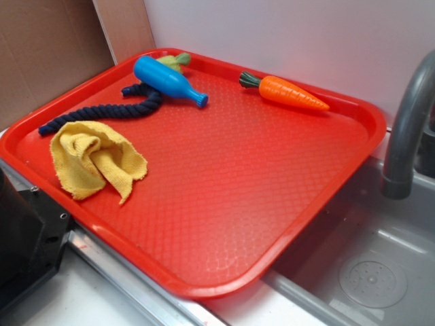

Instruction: Grab the carrot.

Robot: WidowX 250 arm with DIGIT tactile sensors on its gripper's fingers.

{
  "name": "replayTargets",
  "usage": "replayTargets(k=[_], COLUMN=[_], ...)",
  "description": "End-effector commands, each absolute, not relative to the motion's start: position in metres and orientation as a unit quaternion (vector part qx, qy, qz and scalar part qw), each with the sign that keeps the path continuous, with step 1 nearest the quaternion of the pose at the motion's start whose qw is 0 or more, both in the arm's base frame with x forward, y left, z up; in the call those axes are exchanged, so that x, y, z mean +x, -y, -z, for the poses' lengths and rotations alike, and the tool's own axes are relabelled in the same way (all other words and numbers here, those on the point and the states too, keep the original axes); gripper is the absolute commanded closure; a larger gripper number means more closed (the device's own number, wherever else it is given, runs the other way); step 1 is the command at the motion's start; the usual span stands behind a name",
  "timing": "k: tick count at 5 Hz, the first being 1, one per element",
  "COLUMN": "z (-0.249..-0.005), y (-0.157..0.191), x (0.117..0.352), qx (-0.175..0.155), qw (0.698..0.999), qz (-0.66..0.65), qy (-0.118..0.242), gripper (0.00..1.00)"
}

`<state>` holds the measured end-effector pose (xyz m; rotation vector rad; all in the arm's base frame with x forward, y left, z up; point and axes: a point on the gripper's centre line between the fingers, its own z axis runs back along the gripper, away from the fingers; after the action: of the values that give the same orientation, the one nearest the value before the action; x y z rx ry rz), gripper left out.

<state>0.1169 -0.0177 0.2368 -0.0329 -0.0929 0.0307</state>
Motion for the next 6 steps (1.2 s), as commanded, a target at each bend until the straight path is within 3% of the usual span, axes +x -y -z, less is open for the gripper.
replayTargets(k=[1,2,3,6], z=[-0.237,-0.187,-0.164,-0.164], y=[0.018,0.013,0.021,0.021], x=[0.117,0.163,0.216,0.216], qx=[-0.016,0.015,-0.006,-0.006], qw=[0.999,0.996,0.985,0.985], qz=[-0.015,-0.085,-0.168,-0.168], qy=[0.046,0.008,0.05,0.05], gripper=[0.0,0.0,0.0,0.0])
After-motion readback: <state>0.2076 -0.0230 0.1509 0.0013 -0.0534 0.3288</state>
